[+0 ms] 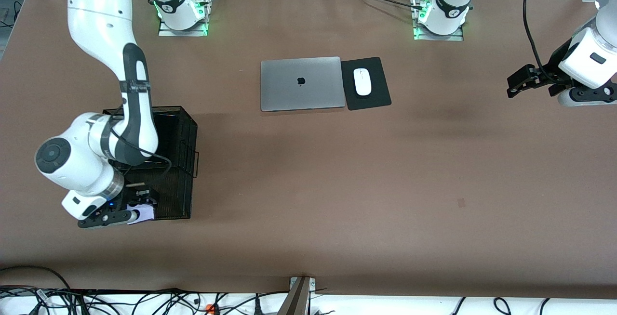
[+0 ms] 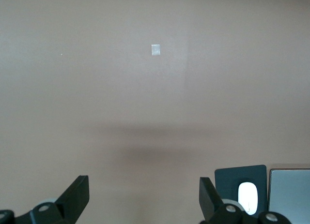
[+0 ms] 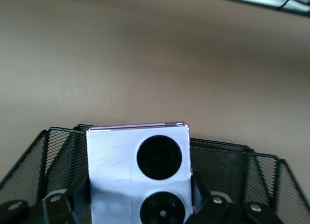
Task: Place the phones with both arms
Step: 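Carry the white phone with the right gripper and lower it into the basket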
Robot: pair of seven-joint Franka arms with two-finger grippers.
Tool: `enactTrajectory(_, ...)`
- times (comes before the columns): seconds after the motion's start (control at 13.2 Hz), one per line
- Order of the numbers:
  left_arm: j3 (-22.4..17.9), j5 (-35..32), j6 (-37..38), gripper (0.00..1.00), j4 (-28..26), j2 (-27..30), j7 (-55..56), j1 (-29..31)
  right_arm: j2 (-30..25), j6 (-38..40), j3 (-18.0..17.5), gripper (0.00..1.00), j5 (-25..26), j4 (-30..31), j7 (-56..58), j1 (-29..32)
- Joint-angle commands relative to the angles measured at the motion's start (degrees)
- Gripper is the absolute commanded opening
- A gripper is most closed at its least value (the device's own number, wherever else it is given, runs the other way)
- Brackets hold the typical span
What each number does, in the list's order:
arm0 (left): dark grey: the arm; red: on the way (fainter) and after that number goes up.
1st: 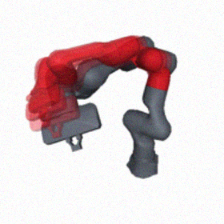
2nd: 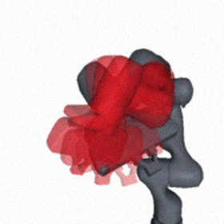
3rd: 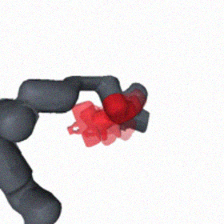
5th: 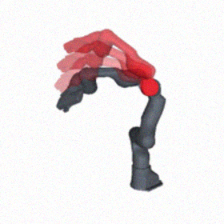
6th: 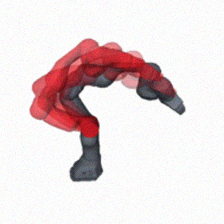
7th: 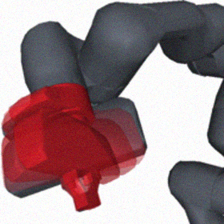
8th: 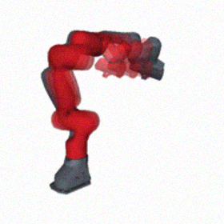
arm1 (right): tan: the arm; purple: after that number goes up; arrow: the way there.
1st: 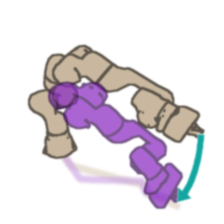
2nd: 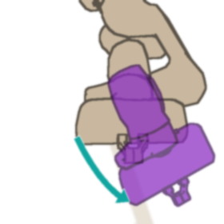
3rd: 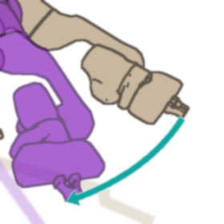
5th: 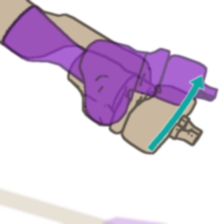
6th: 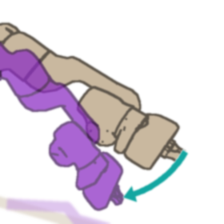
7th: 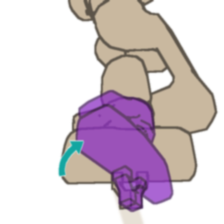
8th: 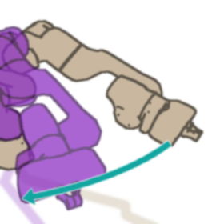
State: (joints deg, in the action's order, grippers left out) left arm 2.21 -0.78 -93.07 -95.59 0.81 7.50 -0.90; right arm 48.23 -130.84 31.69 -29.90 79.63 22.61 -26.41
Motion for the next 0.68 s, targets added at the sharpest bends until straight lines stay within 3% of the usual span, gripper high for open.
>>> enactTrajectory(0.0, -0.27, 0.60, 1.49, 1.00, 1.72, -0.64, -0.38, -0.15, 0.63, -0.38, -0.14, 0.00, -2.18, -0.27, 1.30, 0.48)
enactTrajectory(0.23, -0.27, 0.51, 1.57, 1.00, 1.72, -0.64, -0.38, -0.15, 0.81, 0.14, -0.14, 0.17, -2.27, -0.01, 1.12, 0.48)
enactTrajectory(0.3, -0.27, 0.60, 1.57, 1.00, 1.72, -0.64, -0.29, -0.15, 0.72, 0.32, -0.14, 0.28, -2.27, 0.26, 1.12, 0.48)
enactTrajectory(0.38, -0.27, 0.60, 1.57, 1.00, 1.72, -0.64, -0.38, -0.15, 0.72, 0.50, -0.14, 0.58, -2.27, 0.43, 1.12, 0.83)
enactTrajectory(0.45, -0.27, 0.60, 1.57, 1.00, 1.72, -0.64, -0.38, -0.07, 0.64, 1.02, -0.14, 1.00, -2.44, 0.43, 1.04, 1.36)
enactTrajectory(0.6, -0.27, 0.60, 1.57, 1.00, 1.72, -0.72, -0.38, -0.07, 0.20, 2.95, 0.30, 1.00, -2.44, 0.35, -0.10, 1.45)
